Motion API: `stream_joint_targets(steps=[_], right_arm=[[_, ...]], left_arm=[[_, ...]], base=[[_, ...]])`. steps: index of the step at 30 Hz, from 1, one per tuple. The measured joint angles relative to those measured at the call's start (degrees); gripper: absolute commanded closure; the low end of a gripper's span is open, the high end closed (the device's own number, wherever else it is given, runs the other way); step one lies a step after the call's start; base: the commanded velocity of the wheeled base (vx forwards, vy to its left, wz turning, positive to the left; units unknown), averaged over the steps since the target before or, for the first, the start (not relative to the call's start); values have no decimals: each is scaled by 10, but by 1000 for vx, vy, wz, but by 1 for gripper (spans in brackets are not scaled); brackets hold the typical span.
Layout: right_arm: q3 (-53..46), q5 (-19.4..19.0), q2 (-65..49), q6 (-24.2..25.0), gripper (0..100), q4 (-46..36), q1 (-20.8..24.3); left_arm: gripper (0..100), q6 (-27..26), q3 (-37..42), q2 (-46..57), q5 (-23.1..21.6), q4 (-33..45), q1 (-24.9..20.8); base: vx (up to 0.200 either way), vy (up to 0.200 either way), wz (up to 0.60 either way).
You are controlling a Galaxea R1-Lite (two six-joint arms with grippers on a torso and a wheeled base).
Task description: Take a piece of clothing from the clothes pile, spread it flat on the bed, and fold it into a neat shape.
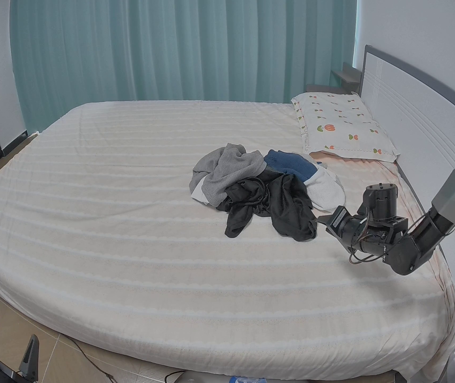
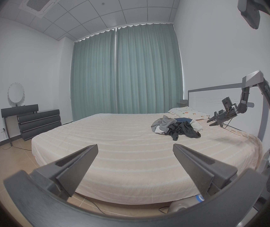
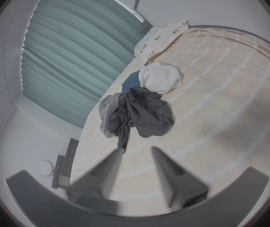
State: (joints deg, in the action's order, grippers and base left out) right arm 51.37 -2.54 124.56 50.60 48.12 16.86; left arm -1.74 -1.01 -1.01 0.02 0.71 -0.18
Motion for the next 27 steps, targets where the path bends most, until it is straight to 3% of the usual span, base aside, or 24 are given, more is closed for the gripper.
stream_joint_targets(steps=[8,18,27], right_arm=[[127,7,84,-31,0,-72,-5],[295,45,198,-69,0,-156,-12],[389,80,270,-100,0,-191,-17]], left_arm=[[0,1,0,0,0,0,0],[0,2,0,0,0,1,0],[0,2,0,0,0,1,0]], base=[[0,0,0],[0,0,0],[0,0,0]])
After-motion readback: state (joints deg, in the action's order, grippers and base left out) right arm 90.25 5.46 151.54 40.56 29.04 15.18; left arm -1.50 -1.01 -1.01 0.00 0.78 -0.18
